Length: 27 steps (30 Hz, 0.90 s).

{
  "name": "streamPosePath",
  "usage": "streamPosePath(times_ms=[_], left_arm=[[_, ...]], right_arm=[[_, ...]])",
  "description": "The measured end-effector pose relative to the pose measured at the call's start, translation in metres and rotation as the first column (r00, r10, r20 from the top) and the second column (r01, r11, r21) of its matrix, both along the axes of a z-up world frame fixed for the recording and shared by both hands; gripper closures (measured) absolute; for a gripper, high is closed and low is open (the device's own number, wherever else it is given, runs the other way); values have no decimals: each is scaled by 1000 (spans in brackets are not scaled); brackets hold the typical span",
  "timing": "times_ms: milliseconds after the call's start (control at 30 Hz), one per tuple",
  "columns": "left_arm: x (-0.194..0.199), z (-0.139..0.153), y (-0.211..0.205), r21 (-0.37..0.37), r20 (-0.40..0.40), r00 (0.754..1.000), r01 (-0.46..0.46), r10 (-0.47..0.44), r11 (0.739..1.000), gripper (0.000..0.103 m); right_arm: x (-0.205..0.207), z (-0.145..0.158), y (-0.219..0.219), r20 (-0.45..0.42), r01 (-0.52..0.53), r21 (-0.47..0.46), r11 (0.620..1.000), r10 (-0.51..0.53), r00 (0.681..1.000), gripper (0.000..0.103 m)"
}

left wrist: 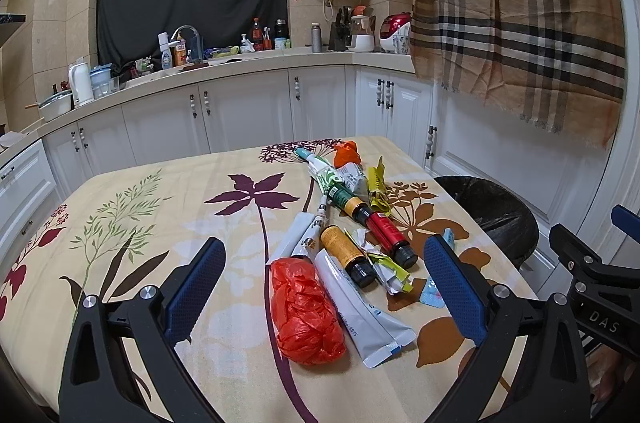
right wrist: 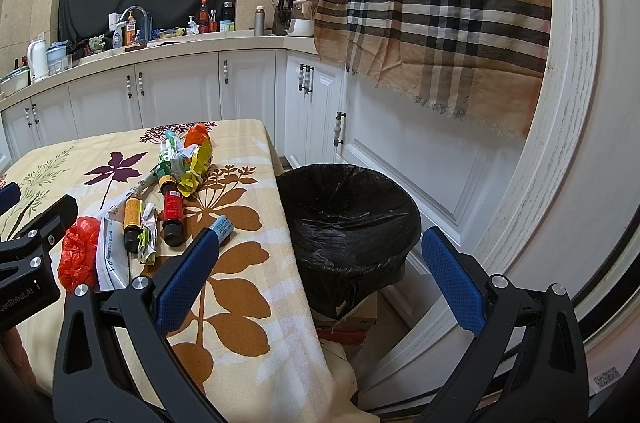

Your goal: Collect trash

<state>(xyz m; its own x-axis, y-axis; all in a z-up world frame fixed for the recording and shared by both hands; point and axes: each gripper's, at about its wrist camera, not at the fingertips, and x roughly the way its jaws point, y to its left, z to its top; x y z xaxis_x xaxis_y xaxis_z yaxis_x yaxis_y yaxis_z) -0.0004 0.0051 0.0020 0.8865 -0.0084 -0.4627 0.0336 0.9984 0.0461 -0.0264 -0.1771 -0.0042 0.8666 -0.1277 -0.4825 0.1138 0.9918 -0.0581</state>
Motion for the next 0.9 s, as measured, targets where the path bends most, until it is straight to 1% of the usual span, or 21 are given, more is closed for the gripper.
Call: streamPosePath(times_ms=[367,433,533,700,900], left_arm=[[1,-1,0,0,-2,1000,-2,2,1000,6],[-2,-12,2,-5,-8,1000,-4,4,1000,6],[-1,-17,7,-1,-20,1000,-17,17,1000,6],[2,-23,22,19,-38,997,-61,62,998,6],[4,-30,50,3,-82,991,-104,104,995,7]], right_arm=[[1,-1,2,-4,0,0,1000,0,1000,4],[2,-2,-1,-9,-2,0,1000,2,1000,4],[5,-4,-2,-17,-7,-1,1000,7,1000,4],[12,-8,9,-38,-27,2,1000,27,999,4],[25,-17,28,-71,-72,2,997,72,995,5]])
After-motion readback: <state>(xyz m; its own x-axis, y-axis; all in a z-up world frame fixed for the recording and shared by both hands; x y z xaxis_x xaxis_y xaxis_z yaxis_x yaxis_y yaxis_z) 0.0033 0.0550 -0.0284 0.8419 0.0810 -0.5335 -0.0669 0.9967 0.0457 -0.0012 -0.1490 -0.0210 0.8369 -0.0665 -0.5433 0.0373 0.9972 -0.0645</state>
